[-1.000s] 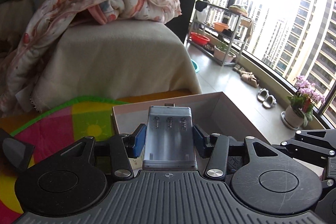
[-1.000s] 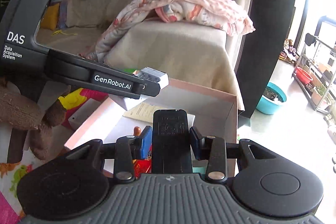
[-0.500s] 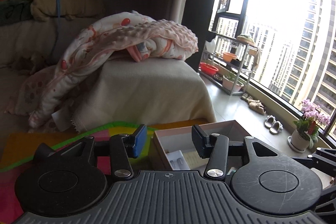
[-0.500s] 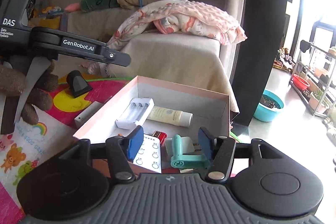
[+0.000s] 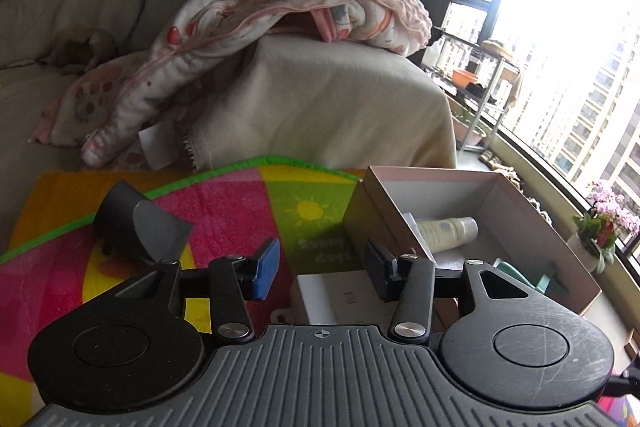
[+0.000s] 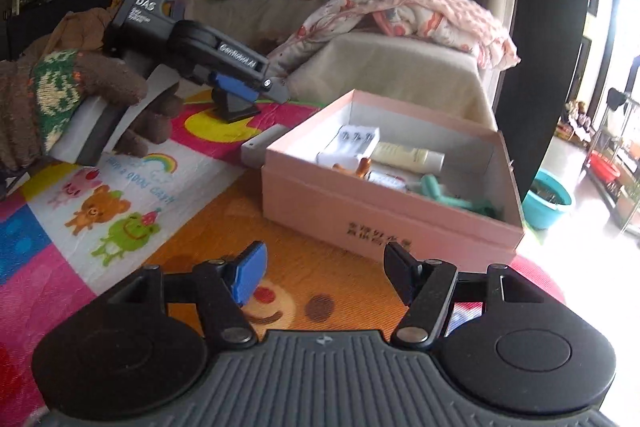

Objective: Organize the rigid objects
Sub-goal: 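Grasp the small white box on the mat with the left gripper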

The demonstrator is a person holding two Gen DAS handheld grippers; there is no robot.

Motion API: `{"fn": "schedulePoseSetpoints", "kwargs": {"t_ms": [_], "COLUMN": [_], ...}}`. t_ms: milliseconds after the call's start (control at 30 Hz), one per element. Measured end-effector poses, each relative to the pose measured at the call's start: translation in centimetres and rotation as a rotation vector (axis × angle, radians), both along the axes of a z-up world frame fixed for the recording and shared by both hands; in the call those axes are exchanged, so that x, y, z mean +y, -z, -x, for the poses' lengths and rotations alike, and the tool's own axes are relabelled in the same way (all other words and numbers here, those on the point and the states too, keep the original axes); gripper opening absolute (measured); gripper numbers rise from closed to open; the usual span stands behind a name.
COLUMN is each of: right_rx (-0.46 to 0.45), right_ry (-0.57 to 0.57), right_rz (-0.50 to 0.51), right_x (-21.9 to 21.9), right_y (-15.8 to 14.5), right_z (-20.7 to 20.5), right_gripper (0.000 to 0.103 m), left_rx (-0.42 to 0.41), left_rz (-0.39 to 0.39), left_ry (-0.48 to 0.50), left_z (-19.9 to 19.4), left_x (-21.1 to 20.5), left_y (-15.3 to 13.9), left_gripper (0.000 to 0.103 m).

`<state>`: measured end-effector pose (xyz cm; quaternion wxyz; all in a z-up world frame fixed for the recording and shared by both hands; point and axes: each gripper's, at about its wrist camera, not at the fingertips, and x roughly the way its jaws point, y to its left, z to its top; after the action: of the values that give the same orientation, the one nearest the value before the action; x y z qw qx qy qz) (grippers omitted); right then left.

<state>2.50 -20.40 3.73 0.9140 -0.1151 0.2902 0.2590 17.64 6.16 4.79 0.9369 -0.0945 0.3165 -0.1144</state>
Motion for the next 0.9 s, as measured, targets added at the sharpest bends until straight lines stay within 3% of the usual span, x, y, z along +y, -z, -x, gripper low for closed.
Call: {"fn": "schedulePoseSetpoints", "kwargs": {"t_ms": [200,367,467,633,900], "right_rx": [0.101,0.129,0.132,0.132,0.128], "right_ry": [0.048,0.060,0.059,0.056,0.055], "right_rz": [-0.031,-0.073,-0.082,-0.075,-0.060], "right_x": [0.3,-0.4,-0.5,-0.4,-0.2], "right_y": [3.0,3.0,3.0,3.0,2.9], "right_z": [0.7,0.2,0.1,0.0,0.0], "right_gripper": [0.065,0.068,0.069,0.070,0.071], "left_rx": [0.070,0.093,0.117,0.114,0.085], "left_rz": [-0.011,0.033,0.086,0.080,0.022], "left_ry": [0.052,0.169,0.222,0.261,0.309], "left_z": [-3.4,-2.5,-0.8,3.7,10.4], "left_x": [-1.1,-0.2,1.0,1.9,1.8], "left_y": [2.0,3.0,3.2,3.2,3.1], "left_gripper": [0.048,0.038,0.034,0.033,0.046]}}
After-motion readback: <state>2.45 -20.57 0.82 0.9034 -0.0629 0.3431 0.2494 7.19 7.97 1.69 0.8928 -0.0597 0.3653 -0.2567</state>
